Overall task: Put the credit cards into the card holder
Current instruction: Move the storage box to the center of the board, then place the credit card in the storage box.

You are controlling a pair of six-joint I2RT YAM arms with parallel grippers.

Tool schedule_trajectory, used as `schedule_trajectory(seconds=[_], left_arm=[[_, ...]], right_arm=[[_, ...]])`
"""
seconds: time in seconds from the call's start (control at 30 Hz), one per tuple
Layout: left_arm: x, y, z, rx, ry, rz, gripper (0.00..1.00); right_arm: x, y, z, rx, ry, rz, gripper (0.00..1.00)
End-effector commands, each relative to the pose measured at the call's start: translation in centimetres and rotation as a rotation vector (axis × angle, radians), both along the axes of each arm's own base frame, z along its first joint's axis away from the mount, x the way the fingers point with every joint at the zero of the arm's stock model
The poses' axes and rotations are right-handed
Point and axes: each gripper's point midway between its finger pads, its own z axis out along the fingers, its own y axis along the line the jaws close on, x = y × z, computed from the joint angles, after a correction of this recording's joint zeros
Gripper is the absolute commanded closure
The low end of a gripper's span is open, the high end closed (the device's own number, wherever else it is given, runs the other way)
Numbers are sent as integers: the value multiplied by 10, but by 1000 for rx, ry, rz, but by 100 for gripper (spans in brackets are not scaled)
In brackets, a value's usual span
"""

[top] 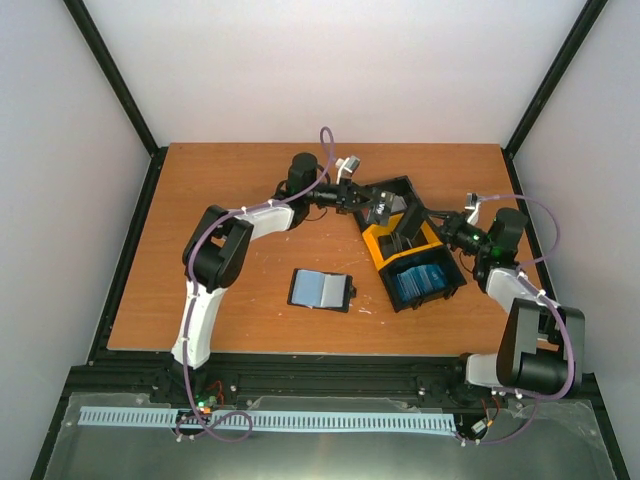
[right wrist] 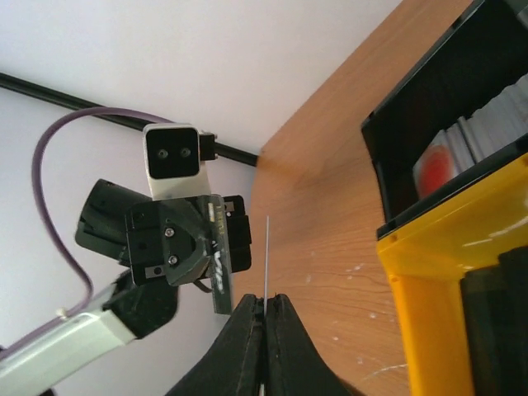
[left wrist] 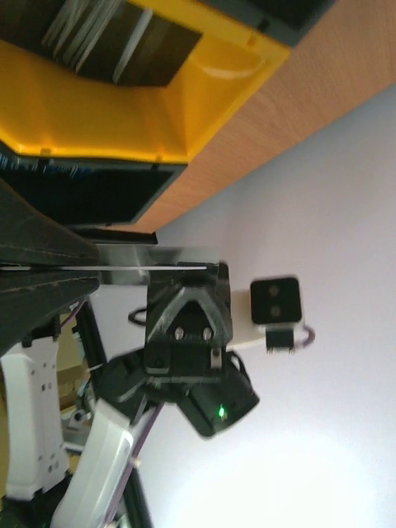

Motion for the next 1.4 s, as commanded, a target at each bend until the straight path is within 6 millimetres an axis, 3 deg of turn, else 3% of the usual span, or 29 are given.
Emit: schedule_trajectory(seconds=[0.0, 0.4, 0.57, 0.8, 0.97, 1.2, 1.37], left_arm=[[6, 6, -4, 79, -77, 76, 99], [0, 53, -17, 326, -190, 270, 99], [-7, 81, -28, 413, -203, 337, 99], [-7, 128, -38, 509, -199, 426, 99], [-4, 155, -43, 551, -173, 460, 99], [-6, 175, -40, 612, -171, 481, 99], [-11, 184, -36, 631, -149, 490, 99]], right_arm=[[1, -9, -6, -149, 24, -27, 97], [11, -5, -39, -560, 193, -56, 97], [19, -3, -44, -705, 251, -46, 97], [18, 7, -70, -927, 364, -13, 97], [24, 3, -87, -1109, 436, -39, 97], [39, 2, -81, -1292, 497, -66, 97], [46, -4, -64, -1368, 521, -98, 97]])
